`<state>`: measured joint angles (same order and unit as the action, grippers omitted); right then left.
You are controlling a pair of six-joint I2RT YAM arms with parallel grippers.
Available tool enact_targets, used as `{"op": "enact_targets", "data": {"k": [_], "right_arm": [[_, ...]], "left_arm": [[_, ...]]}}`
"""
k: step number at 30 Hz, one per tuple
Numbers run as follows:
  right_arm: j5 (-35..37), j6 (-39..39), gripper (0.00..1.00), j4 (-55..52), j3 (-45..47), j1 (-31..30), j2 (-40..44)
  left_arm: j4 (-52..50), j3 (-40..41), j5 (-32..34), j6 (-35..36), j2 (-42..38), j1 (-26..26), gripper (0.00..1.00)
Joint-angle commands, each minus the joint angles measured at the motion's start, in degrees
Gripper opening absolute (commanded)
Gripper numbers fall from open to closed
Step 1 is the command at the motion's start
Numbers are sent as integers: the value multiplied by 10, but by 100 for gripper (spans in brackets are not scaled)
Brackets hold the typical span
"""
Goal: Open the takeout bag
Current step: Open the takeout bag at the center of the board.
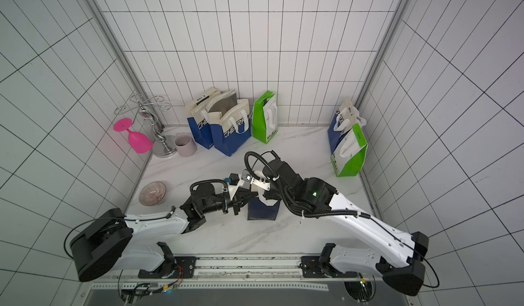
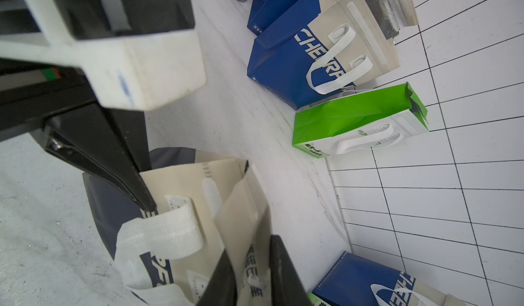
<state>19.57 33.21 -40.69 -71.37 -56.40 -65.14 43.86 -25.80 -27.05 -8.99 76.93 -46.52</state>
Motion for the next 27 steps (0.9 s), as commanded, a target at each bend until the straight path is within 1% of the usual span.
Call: {"op": "enact_targets", "data": {"k": [1, 5, 8, 15, 21, 27], "right_arm": [[16, -10, 18, -2, 33, -4, 9], [17, -11, 10, -4, 33, -4, 9], [14, -12, 0, -10, 30, -5, 8], [17, -12, 0, -51, -11, -7, -8], [25, 0, 0, -125, -106, -12, -47], [45, 23, 0, -158, -175, -12, -74]], "left_arm": [[7, -5, -4, 6, 4, -2, 0], [7, -6, -4, 6, 4, -2, 0], [7, -5, -4, 7, 4, -2, 0], [5, -6, -1, 7, 3, -3, 0], [1, -6, 0, 10, 1, -2, 0], [-2, -5, 9, 13, 0, -2, 0]]}}
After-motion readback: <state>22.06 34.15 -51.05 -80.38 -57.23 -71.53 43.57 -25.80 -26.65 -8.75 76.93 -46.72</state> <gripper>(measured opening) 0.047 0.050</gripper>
